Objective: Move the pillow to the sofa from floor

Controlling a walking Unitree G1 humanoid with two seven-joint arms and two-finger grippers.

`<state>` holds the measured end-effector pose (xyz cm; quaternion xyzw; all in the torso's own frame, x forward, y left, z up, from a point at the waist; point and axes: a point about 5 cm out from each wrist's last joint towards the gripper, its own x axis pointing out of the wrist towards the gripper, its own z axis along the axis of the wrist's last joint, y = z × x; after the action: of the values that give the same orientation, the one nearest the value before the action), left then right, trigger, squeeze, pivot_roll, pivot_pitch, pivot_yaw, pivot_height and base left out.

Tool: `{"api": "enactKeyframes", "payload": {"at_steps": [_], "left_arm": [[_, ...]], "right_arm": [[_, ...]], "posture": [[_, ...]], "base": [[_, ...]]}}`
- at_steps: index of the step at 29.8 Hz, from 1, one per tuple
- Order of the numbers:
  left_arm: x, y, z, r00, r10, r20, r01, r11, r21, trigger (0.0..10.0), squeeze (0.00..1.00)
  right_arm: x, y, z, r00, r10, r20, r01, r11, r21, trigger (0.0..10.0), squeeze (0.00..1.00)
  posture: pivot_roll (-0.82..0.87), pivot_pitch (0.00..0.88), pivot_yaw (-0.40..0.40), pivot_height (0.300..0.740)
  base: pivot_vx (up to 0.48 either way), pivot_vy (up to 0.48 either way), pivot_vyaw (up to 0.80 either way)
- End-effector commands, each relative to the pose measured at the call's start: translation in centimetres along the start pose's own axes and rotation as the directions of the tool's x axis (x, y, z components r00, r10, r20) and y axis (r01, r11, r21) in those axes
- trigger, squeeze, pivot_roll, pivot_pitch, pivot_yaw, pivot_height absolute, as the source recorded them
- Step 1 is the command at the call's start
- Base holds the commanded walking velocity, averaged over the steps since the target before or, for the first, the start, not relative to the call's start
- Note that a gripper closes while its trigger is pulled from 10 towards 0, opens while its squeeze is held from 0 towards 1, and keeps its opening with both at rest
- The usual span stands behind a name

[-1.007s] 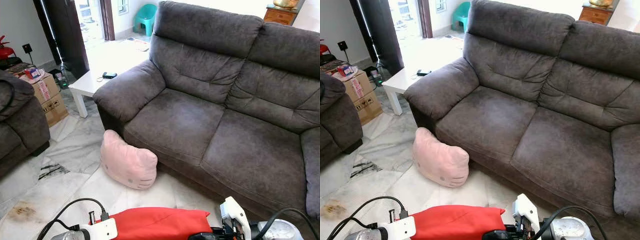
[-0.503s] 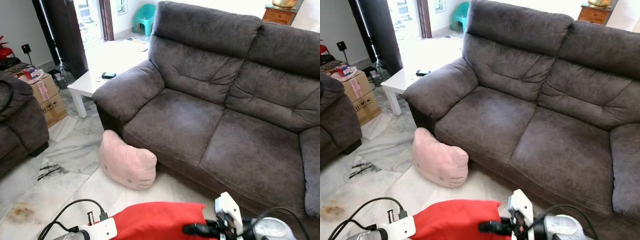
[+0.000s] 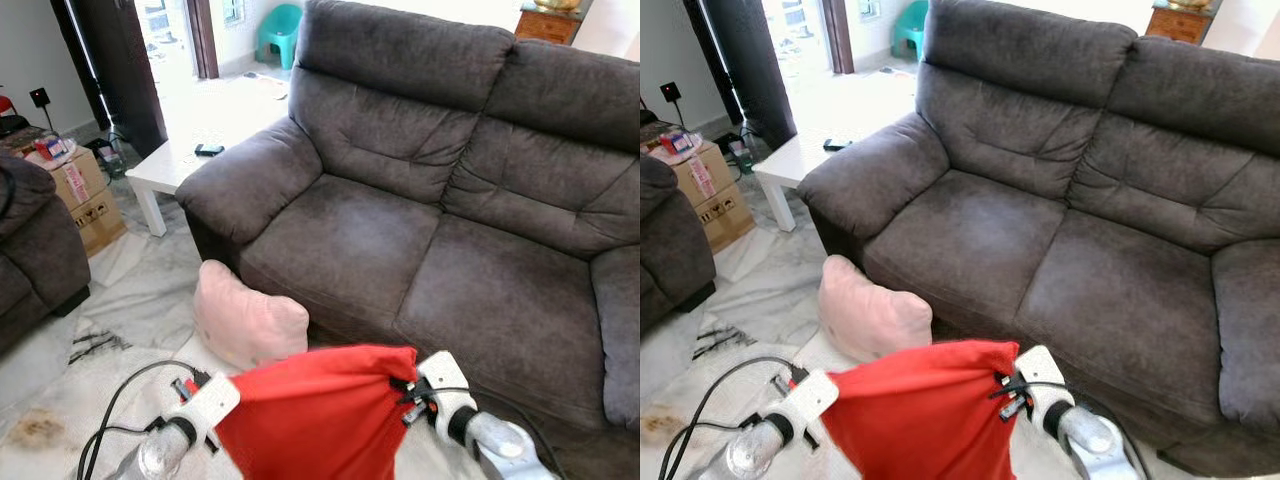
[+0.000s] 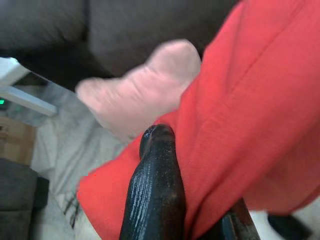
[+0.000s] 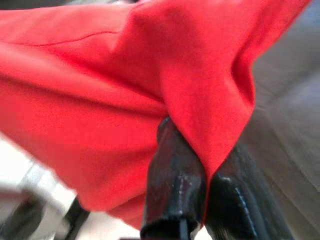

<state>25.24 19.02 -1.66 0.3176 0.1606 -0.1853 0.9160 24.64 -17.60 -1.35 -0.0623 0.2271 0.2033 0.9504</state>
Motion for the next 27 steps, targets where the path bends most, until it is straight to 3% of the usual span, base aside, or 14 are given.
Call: {"api": "enactKeyframes", "payload": {"at_steps": [1,8,15,17,19,27], "left_arm": [[-0.1,1.9,-0.3,0.993,0.118,-0.015,-0.119,0.992,-0.045,10.0,0.0],[0.5,2.4,0.6,0.974,0.224,-0.02,-0.224,0.957,-0.187,10.0,0.0],[0.7,2.1,1.1,0.971,0.239,-0.002,-0.234,0.95,-0.206,10.0,0.0],[1.0,2.1,1.6,0.969,0.247,0.008,-0.239,0.945,-0.224,10.0,0.0],[1.1,2.1,1.8,0.968,0.249,0.015,-0.239,0.943,-0.232,10.0,0.0],[1.3,2.1,2.4,0.963,0.269,0.036,-0.251,0.933,-0.257,10.0,0.0]], "right_arm": [[-0.9,-3.1,0.2,0.978,-0.206,0.028,0.204,0.977,0.065,10.0,0.0],[-0.7,-1.9,-2.1,0.955,-0.295,-0.03,0.295,0.937,0.188,10.0,0.0],[-0.8,-1.0,-3.2,0.952,-0.301,-0.056,0.305,0.919,0.251,10.0,0.0],[-0.3,0.2,-3.0,0.979,-0.204,-0.024,0.2,0.921,0.333,10.0,0.0],[-0.1,0.9,-2.9,0.99,-0.14,0.0,0.131,0.929,0.346,10.0,0.0],[0.0,2.5,-3.4,0.999,-0.046,0.027,0.031,0.914,0.404,10.0,0.0]], "posture": [[0.01,0.0,-0.044,0.74],[0.02,0.0,-0.039,0.74],[0.03,0.0,-0.045,0.74],[0.03,0.0,-0.051,0.74],[0.04,0.0,-0.054,0.74],[0.04,0.0,-0.06,0.74]], "base": [[0.0,0.0,0.0],[0.0,0.0,0.0],[0.0,0.0,0.0],[0.0,0.0,0.0],[0.0,0.0,0.0],[0.0,0.0,0.0]]}}
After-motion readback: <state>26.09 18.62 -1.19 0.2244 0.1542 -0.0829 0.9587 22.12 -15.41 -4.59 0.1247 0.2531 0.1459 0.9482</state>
